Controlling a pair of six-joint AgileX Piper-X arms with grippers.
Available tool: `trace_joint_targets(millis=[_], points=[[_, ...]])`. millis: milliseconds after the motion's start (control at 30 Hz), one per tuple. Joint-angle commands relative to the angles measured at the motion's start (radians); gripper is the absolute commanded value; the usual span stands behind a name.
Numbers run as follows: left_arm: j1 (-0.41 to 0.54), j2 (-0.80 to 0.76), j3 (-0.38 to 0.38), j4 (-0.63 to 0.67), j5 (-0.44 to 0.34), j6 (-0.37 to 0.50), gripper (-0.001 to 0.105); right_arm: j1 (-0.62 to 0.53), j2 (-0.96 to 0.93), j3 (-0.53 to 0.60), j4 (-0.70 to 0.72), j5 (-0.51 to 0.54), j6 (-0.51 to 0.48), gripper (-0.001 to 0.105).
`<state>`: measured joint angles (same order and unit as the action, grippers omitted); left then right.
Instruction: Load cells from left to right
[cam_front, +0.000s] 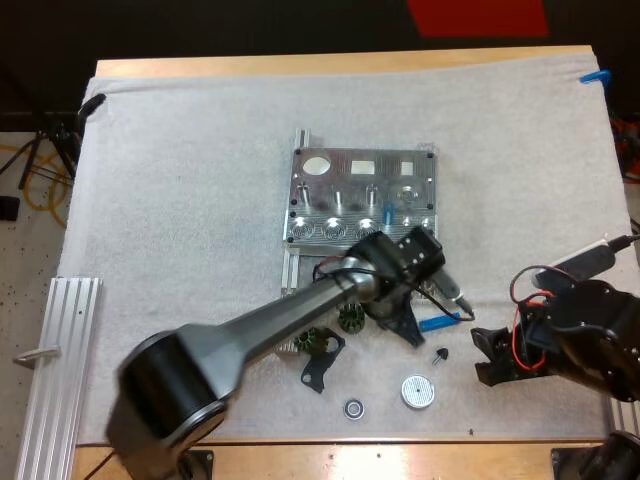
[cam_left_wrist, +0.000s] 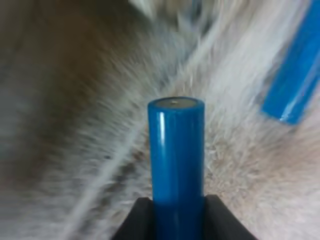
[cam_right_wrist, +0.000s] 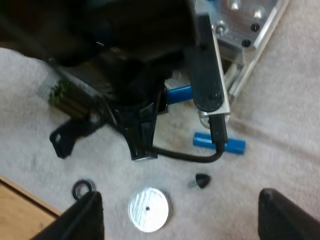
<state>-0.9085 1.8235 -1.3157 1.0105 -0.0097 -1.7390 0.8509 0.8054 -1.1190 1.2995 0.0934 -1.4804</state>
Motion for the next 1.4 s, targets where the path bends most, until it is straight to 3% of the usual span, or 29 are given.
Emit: trace_joint_targets(millis=[0,300,533,833,1000,1167,1367], points=[[0.001,-0.061,-0.009,-0.012,-0.018,0.018,0.0,0.002,-0.001,-0.004,-0.026,-0.007,0.004,0.063],[0.01,-0.265,0.023,-0.029,-0.018,0.107,0.0,0.002,-0.001,-0.007,-0.115,0.076,0.139,0.063],[0.046,-0.436,0.157,-0.044,-0.018,0.155,0.0,-0.063,-0.001,-0.033,-0.134,0.078,0.159,0.063],[0.044,-0.669,0.25,-0.049,0.081,0.264,0.0,-0.184,0.048,-0.033,-0.159,-0.077,0.105,0.063],[0.047,-0.757,0.295,-0.047,0.086,0.298,0.0,-0.188,0.101,-0.033,-0.188,-0.164,0.085,0.063],[0.047,-0.827,0.327,-0.044,0.205,0.348,0.0,-0.188,0.17,-0.033,-0.227,-0.265,0.063,0.063],[0.047,-0.87,0.333,-0.04,0.23,0.364,0.0,-0.188,0.23,-0.033,-0.239,-0.39,0.042,0.063]])
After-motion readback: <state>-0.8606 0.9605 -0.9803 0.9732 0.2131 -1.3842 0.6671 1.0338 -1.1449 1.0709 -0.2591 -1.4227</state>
